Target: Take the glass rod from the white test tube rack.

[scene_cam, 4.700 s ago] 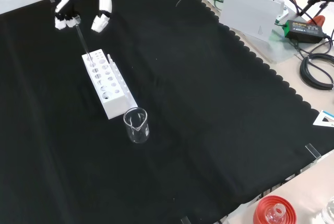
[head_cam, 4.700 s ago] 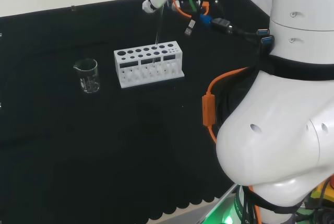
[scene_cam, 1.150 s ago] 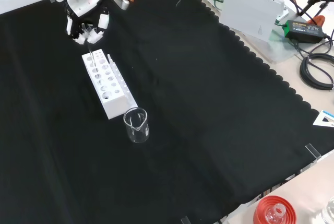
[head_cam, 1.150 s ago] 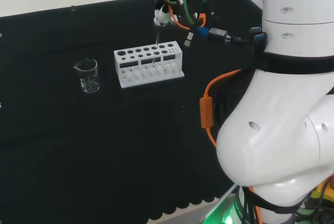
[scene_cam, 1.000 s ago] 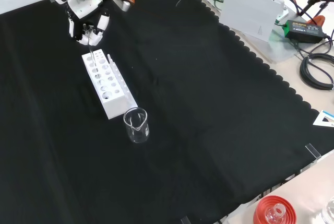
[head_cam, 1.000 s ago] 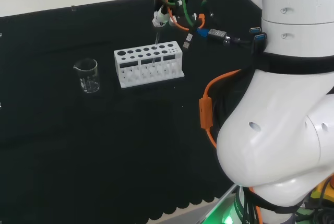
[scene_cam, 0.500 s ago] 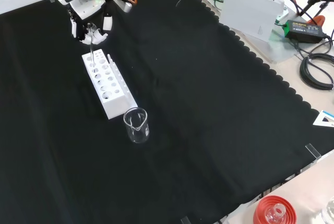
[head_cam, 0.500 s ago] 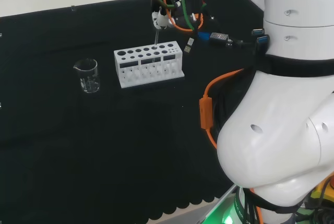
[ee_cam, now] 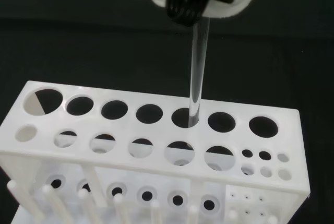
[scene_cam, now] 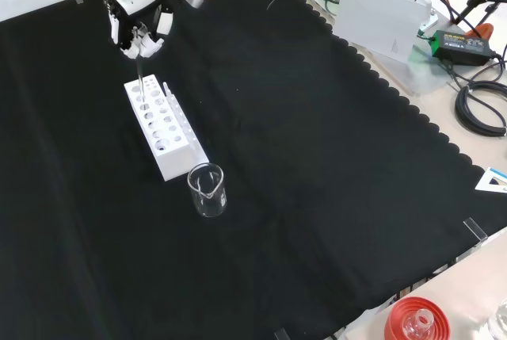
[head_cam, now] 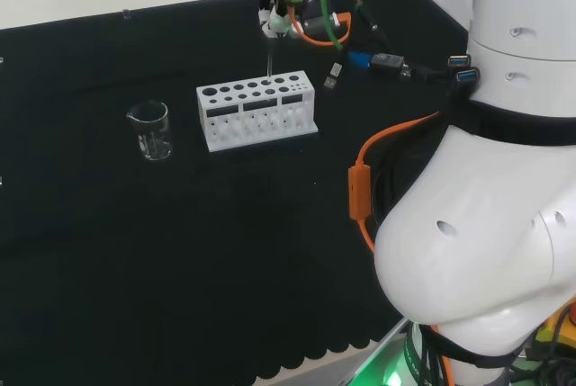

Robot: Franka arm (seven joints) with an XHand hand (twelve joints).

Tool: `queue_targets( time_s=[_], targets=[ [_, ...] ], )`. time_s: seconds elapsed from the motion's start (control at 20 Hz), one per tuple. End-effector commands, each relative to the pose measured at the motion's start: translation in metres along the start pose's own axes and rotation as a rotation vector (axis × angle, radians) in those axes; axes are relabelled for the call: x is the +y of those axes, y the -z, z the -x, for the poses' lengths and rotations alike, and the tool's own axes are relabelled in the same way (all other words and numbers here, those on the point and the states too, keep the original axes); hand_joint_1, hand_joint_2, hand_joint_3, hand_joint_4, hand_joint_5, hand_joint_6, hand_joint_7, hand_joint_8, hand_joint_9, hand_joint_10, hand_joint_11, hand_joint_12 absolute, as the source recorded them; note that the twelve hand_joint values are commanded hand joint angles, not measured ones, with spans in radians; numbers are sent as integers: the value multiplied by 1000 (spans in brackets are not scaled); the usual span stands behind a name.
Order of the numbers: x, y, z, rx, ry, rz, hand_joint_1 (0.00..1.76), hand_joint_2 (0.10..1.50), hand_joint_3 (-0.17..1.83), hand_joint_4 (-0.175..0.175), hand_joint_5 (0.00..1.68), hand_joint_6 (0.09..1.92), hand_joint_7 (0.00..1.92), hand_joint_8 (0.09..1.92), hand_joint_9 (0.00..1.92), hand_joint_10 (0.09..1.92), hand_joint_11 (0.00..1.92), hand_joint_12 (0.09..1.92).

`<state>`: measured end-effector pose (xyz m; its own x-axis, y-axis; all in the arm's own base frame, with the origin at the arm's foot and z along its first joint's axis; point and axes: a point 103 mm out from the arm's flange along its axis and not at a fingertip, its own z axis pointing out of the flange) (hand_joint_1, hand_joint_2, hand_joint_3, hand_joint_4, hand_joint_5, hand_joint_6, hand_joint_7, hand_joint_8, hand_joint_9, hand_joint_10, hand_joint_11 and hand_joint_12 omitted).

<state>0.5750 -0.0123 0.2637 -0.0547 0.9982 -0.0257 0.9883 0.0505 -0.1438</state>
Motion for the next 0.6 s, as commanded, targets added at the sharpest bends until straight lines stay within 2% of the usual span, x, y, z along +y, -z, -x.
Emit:
queue_targets(
  time_s=[0.05, 0.35, 0.6],
  targets=[
    [-8, 24, -8, -27, 20, -7, 1321, 780, 455, -175, 1099, 671, 1378, 632, 1745, 306, 1620, 533],
    [-12, 40, -13, -41, 33, -14, 1320, 797, 424, -175, 1099, 656, 1372, 639, 1753, 307, 1623, 530],
    [-19, 54, -17, -25, 47, 10, 1319, 817, 386, -175, 1098, 644, 1366, 641, 1757, 305, 1625, 525]
  ],
)
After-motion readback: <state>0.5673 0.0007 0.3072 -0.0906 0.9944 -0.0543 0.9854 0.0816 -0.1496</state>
